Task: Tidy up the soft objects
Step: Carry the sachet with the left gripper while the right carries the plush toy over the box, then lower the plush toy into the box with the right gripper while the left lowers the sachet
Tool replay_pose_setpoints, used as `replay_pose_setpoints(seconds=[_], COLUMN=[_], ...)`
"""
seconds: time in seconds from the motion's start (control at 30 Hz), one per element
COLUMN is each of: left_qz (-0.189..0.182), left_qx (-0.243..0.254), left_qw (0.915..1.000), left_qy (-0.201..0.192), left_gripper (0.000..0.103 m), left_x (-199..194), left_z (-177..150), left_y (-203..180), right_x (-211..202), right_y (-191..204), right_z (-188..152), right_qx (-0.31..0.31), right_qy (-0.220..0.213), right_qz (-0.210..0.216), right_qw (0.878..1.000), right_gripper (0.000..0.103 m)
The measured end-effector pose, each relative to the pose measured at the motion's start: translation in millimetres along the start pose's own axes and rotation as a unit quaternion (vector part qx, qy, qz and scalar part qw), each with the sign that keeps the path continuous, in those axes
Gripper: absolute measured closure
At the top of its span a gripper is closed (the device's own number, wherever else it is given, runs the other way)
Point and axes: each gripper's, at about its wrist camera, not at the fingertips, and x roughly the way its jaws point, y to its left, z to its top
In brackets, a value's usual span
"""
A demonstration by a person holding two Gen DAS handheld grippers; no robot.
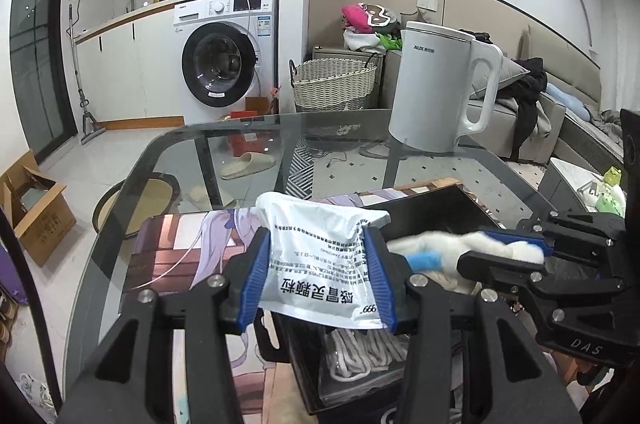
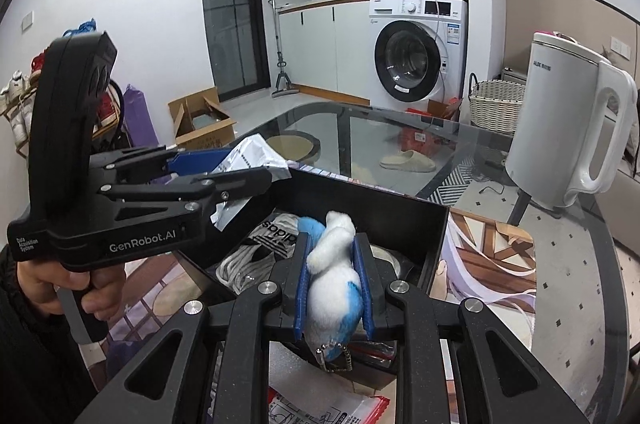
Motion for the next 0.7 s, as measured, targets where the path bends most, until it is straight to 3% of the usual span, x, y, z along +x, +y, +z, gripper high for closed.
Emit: replay_pose_setpoints(seconds=[0.4, 0.6, 0.7], left_qz=[-0.008, -0.016, -0.025], left_qx=[0.011, 0.017, 0.037], left_qw=[0.9999, 0.9997, 0.9989], left_qy=[0.007, 0.008, 0.016], left_gripper=[0.057, 0.056, 0.054], left_x=[3, 3, 5], left_z=[-2, -3, -5], left_y=[-6, -9, -18], right_x=[15, -6, -16], right_y=[2, 2, 2], right_z=[-2, 1, -1], right_qx=[-0.008, -0.020, -0.015], right_qy=[0.021, -0.014, -0.022], right_qz=[-0.018, -0.053, -0.050], right_qw=[1.000, 0.998, 0.998], right_gripper=[0.081, 0.069, 0.055])
